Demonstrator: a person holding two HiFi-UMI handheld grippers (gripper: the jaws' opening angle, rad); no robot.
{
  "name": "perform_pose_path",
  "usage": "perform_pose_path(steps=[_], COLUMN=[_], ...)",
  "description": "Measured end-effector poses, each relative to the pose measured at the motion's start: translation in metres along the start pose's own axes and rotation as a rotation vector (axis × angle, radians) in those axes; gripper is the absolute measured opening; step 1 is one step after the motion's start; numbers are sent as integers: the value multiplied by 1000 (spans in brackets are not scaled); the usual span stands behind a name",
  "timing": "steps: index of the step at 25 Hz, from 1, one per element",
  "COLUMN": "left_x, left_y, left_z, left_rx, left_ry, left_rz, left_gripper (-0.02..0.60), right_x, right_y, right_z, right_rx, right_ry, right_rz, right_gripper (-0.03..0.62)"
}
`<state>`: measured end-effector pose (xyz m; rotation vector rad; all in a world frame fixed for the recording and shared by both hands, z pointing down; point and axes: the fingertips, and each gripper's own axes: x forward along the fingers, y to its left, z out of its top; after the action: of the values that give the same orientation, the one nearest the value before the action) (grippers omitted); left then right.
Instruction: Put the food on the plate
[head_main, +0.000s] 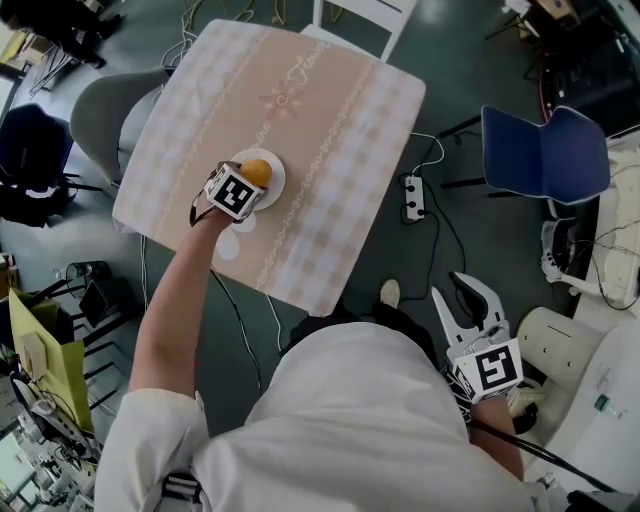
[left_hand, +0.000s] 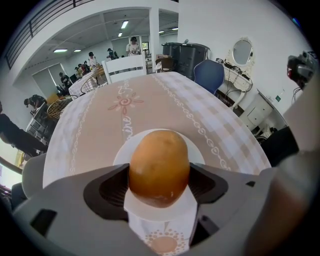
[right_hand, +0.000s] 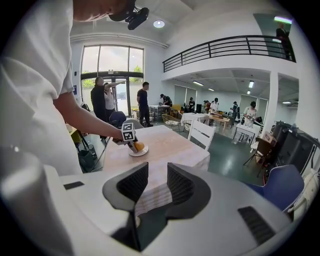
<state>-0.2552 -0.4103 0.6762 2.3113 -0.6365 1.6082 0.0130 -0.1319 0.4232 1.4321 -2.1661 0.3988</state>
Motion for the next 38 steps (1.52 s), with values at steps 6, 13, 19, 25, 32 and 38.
perform_pose_path(steps=[6, 13, 19, 25, 32, 38], left_x=[1, -4, -9, -20, -52, -113], left_y=[2, 0, -5, -9, -19, -54], left_z=[1, 5, 4, 5, 6, 5], left_rx=[-30, -24, -38, -49, -63, -206], left_ry=[-29, -52, -63, -92, -150, -293], left_rz=[-3, 8, 9, 32, 102, 190], left_gripper=[365, 376, 393, 399, 400, 397], right_x=[-2, -6, -10, -17, -26, -35], right_y=[-2, -5, -7, -10, -20, -30], right_z=[0, -3, -5, -9, -15, -15], right_rx=[-4, -1, -10, -24, -47, -101], right_ry=[2, 3, -5, -17, -44, -96], right_rz=[0, -1, 9, 21, 61, 169], right_gripper=[127, 127, 127, 127, 127, 126])
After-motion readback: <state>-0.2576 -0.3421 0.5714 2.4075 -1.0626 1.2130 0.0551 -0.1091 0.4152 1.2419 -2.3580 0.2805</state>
